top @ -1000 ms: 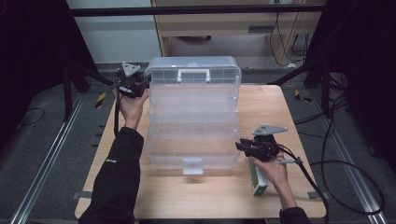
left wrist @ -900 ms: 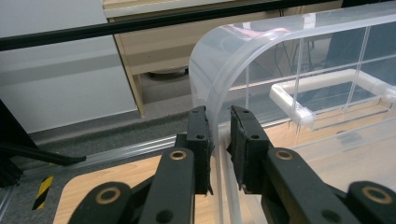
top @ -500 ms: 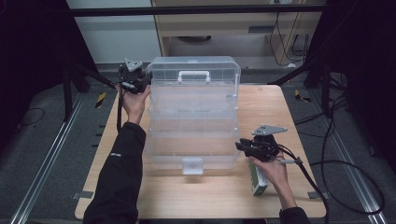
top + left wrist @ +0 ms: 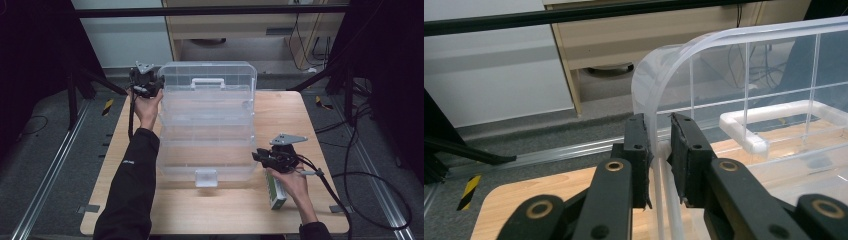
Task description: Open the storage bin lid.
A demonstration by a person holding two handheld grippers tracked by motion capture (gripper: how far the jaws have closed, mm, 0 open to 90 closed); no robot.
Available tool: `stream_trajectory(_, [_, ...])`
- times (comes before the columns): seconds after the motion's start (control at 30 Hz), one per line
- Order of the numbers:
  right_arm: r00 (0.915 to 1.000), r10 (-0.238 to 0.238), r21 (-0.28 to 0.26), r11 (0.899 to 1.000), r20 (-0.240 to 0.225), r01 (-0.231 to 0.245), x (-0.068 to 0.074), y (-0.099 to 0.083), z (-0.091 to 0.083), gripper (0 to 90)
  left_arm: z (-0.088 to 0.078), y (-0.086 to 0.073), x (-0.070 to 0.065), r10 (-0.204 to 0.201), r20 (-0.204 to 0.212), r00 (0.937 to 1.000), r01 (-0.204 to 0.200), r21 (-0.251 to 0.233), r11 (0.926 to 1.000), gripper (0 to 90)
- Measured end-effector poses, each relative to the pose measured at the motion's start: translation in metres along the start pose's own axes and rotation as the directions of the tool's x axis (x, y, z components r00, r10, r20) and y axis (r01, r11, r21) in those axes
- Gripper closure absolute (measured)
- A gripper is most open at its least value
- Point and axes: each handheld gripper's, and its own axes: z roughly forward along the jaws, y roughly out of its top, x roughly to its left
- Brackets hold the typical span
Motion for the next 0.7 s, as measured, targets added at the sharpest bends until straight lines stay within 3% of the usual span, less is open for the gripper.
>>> stream_trajectory(0.47, [1.0, -0.006, 0.013, 1.0, 0.007, 0.006, 0.0005, 0.0012, -0.0004, 71.0, 0.0039, -0.002, 0.0044, -0.007, 0.003, 1.0, 0.007, 0.013, 0.9999, 77.2])
stream_trajectory(0.7, [0.9997, -0.014, 0.016, 1.0, 0.02, 0.014, 0.0024, 0.0013, -0.0007, 71.7, 0.0097, -0.005, 0.0073, 0.024, 0.009, 0.9997, -0.024, 0.025, 0.9994, 75.3])
